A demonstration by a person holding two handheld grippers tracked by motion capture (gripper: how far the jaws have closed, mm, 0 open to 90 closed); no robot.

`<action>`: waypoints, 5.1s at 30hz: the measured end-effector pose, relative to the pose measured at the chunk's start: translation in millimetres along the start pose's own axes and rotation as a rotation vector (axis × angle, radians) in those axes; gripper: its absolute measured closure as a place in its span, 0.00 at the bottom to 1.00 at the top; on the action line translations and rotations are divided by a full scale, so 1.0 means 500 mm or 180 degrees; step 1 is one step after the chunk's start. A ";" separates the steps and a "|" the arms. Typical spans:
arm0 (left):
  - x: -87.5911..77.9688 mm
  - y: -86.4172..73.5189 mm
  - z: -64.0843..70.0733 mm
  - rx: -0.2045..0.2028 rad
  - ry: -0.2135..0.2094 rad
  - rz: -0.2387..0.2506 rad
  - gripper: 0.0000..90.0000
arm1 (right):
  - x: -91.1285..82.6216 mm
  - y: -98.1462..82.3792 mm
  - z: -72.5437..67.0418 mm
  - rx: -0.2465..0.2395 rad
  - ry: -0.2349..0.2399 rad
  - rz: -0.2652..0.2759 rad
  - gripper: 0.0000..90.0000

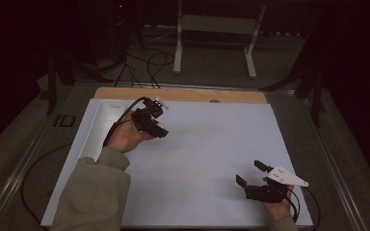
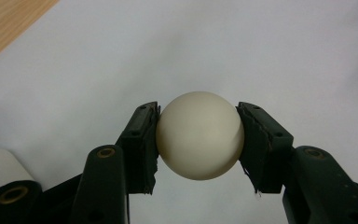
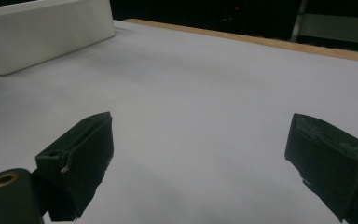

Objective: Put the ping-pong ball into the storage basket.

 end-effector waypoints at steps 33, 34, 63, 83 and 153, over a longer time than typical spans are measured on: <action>-0.025 -0.016 -0.018 -0.0009 0.0091 0.0020 0.57 | -0.001 0.000 0.001 0.0010 -0.0013 0.0002 0.08; -0.025 -0.016 -0.018 -0.0006 0.0095 0.0025 0.57 | -0.001 -0.001 0.001 0.0005 -0.0009 0.0002 0.08; -0.050 -0.033 -0.041 -0.0037 0.0170 0.0036 0.57 | 0.000 -0.002 -0.001 0.0005 0.0001 -0.0008 0.08; -0.072 -0.059 -0.074 -0.0141 0.0255 0.0071 0.57 | 0.000 -0.002 -0.002 0.0013 0.0002 -0.0018 0.08; -0.113 -0.124 -0.156 -0.0407 0.0630 0.0065 0.57 | 0.001 -0.004 -0.003 0.0015 0.0017 -0.0035 0.08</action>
Point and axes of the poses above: each handheld gripper's, and its own axes: x roughly forward along the jaws, y roughly out of its top, z roughly to its right, the point moved 4 cm from there along x, roughly forward along the jaws, and after that the axes turned 9 degrees about z, right-handed, at the moved point
